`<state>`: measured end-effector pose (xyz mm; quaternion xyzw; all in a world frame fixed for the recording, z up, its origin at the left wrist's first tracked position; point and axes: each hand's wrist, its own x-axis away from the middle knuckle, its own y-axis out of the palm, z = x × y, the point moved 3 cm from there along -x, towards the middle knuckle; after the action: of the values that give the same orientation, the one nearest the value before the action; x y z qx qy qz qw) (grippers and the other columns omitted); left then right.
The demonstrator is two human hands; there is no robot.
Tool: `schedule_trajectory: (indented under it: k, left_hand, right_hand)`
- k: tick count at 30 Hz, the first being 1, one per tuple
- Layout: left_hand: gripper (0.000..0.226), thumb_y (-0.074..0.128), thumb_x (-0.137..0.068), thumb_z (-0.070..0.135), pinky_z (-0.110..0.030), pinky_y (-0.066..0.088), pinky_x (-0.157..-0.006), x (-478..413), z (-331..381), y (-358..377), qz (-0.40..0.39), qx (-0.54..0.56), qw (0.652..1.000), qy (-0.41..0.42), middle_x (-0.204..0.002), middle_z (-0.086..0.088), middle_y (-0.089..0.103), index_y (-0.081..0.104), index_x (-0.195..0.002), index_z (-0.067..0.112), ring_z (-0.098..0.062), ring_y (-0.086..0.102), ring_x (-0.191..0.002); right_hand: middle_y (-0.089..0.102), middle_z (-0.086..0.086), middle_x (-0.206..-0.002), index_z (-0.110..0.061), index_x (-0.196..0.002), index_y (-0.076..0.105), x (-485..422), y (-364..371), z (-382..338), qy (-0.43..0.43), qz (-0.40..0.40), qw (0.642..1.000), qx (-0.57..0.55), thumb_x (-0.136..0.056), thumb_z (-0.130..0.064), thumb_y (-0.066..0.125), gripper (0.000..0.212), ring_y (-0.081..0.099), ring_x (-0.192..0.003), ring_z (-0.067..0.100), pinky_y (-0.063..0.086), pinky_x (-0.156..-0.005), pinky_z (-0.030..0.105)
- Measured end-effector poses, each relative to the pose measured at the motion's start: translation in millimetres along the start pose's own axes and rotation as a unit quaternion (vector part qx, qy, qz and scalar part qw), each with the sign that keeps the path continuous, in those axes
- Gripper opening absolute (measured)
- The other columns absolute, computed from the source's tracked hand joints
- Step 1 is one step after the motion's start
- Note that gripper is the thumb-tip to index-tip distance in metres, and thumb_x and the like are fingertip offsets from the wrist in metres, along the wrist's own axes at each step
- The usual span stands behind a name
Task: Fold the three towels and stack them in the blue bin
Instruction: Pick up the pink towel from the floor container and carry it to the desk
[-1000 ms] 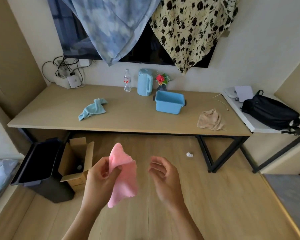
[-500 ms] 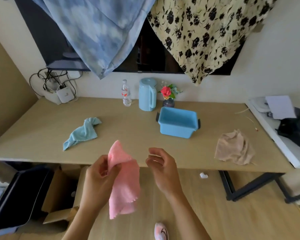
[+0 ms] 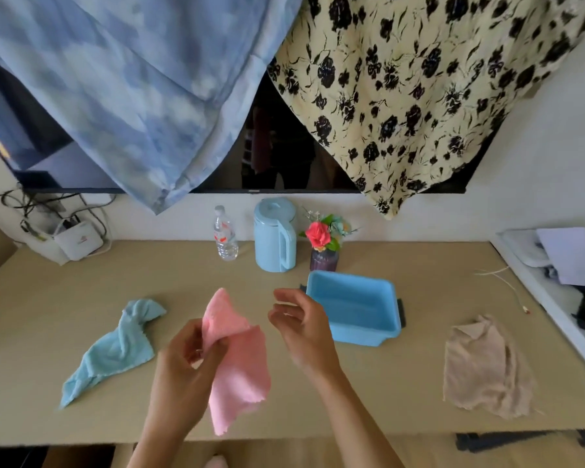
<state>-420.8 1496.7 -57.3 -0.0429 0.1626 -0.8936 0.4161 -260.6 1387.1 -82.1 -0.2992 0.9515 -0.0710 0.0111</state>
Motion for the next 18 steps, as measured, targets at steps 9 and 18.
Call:
schedule_trajectory:
  k: [9, 18]
  left_hand:
    - [0.024, 0.043, -0.079, 0.016, -0.034, 0.039, -0.061, -117, -8, -18, -0.134, 0.03, 0.991, -0.002, -0.076, -0.017, 0.062, 0.066, -0.084, 0.013, -0.024, 0.052, -0.068]
    - [0.044, 0.034, -0.096, -0.006, -0.023, 0.051, -0.075, -162, -5, -25, -0.149, 0.08, 0.985, -0.023, -0.092, -0.006, 0.076, 0.073, -0.097, 0.014, -0.017, 0.068, -0.087]
  right_hand:
    - [0.055, -0.022, -0.14, -0.03, -0.141, 0.051, -65, 59, -33, -0.053, -0.074, 0.994, 0.057, -0.083, 0.004, 0.062, 0.068, 0.045, -0.135, -0.003, 0.036, -0.113, 0.025]
    - [0.074, -0.005, -0.102, -0.022, -0.107, 0.069, -94, 94, -54, -0.052, -0.09, 0.994, 0.038, -0.081, -0.001, 0.065, 0.034, 0.069, -0.098, 0.011, 0.056, -0.09, 0.033]
